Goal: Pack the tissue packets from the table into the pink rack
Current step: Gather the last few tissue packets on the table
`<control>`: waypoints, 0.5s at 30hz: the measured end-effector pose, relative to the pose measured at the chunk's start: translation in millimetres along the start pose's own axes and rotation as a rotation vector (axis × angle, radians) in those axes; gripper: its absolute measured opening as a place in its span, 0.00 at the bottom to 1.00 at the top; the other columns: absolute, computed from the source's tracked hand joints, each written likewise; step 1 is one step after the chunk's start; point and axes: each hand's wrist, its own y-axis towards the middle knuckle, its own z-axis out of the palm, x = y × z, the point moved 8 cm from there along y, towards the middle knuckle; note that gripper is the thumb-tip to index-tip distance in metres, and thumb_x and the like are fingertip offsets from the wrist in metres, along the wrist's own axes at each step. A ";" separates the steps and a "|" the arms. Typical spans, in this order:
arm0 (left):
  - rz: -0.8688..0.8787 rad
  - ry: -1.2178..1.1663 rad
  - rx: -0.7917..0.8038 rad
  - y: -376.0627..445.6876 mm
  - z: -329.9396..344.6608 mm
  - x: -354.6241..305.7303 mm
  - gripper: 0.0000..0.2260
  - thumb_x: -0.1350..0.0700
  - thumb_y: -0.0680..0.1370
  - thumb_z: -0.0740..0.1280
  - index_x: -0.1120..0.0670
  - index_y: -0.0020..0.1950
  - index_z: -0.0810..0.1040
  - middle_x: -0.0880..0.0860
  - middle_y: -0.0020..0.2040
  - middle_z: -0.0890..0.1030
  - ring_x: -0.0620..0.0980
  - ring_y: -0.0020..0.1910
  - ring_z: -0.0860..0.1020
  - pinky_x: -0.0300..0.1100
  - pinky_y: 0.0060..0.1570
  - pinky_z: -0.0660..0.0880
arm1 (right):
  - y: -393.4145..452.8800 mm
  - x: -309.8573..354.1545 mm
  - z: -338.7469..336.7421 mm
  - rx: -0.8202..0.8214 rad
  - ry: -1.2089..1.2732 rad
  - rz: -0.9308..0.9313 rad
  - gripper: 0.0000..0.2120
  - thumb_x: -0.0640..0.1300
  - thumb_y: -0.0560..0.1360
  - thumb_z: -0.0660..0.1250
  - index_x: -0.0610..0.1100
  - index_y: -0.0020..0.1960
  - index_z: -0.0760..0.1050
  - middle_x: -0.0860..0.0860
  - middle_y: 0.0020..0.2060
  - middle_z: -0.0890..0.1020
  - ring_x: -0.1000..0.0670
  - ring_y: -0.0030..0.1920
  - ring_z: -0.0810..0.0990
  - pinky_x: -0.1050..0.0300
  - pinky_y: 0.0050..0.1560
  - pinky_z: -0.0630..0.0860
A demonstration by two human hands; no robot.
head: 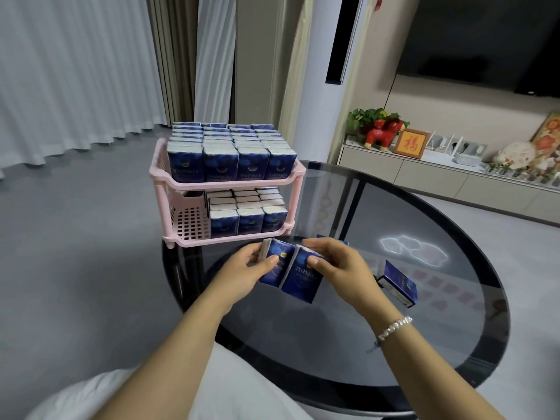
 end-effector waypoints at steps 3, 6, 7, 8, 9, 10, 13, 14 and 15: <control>-0.034 -0.055 0.059 1.3 4.0 5.8 0.09 0.52 0.77 0.67 0.45 0.57 0.76 0.49 0.56 0.82 0.49 0.57 0.80 0.49 0.62 0.74 | 6.0 6.0 1.9 -0.091 -0.097 -0.087 0.09 0.41 0.75 0.67 0.53 0.53 0.78 0.58 0.48 0.81 0.57 0.51 0.79 0.61 0.51 0.77; -0.064 -0.110 0.119 0.4 9.1 10.1 0.18 0.45 0.74 0.68 0.49 0.62 0.76 0.49 0.58 0.82 0.48 0.58 0.80 0.52 0.64 0.72 | 8.6 3.8 5.1 -0.160 -0.132 -0.136 0.09 0.46 0.74 0.69 0.55 0.53 0.78 0.55 0.49 0.82 0.56 0.51 0.79 0.58 0.54 0.76; -0.075 -0.130 0.143 -0.9 11.8 9.6 0.24 0.40 0.71 0.69 0.50 0.63 0.76 0.49 0.58 0.82 0.48 0.58 0.80 0.51 0.64 0.72 | 8.4 3.5 6.5 -0.178 -0.134 -0.146 0.08 0.47 0.74 0.69 0.56 0.52 0.78 0.55 0.49 0.81 0.57 0.51 0.79 0.60 0.53 0.75; -0.087 -0.141 0.164 -1.8 14.3 9.2 0.29 0.36 0.66 0.70 0.50 0.62 0.76 0.49 0.58 0.82 0.47 0.58 0.79 0.49 0.64 0.72 | 8.0 4.1 8.0 -0.199 -0.135 -0.155 0.08 0.47 0.73 0.69 0.56 0.51 0.78 0.55 0.49 0.81 0.57 0.50 0.78 0.62 0.53 0.74; -0.092 -0.120 0.177 -1.4 15.6 9.9 0.34 0.33 0.62 0.72 0.49 0.62 0.76 0.49 0.57 0.82 0.47 0.58 0.79 0.49 0.63 0.73 | 7.6 5.1 9.5 -0.217 -0.134 -0.164 0.08 0.47 0.73 0.69 0.56 0.51 0.78 0.55 0.48 0.81 0.57 0.50 0.78 0.63 0.52 0.74; -0.093 -0.083 0.180 -1.2 16.3 10.0 0.35 0.33 0.60 0.74 0.49 0.61 0.75 0.49 0.57 0.82 0.48 0.58 0.79 0.50 0.63 0.73 | 7.7 5.9 11.1 -0.227 -0.138 -0.173 0.08 0.47 0.73 0.70 0.55 0.51 0.78 0.56 0.48 0.81 0.57 0.50 0.77 0.64 0.52 0.73; -0.092 -0.012 0.129 1.0 11.0 13.3 0.25 0.49 0.68 0.76 0.49 0.62 0.73 0.49 0.56 0.81 0.47 0.56 0.80 0.47 0.62 0.74 | 15.2 8.6 18.8 -0.130 -0.190 -0.196 0.10 0.46 0.73 0.70 0.54 0.54 0.79 0.60 0.51 0.79 0.56 0.56 0.75 0.62 0.56 0.72; -0.080 0.003 0.106 1.2 7.7 12.6 0.25 0.53 0.69 0.76 0.49 0.63 0.72 0.48 0.57 0.80 0.46 0.56 0.79 0.45 0.61 0.74 | 20.1 7.1 22.8 -0.028 -0.163 -0.175 0.13 0.45 0.73 0.70 0.56 0.57 0.77 0.61 0.54 0.77 0.57 0.59 0.74 0.62 0.59 0.72; -0.062 0.028 0.100 1.7 5.3 11.6 0.25 0.55 0.70 0.75 0.48 0.64 0.70 0.48 0.59 0.79 0.45 0.57 0.78 0.44 0.61 0.74 | 24.0 5.5 27.4 0.098 -0.102 -0.121 0.17 0.45 0.73 0.69 0.58 0.60 0.74 0.60 0.59 0.75 0.58 0.62 0.72 0.61 0.61 0.71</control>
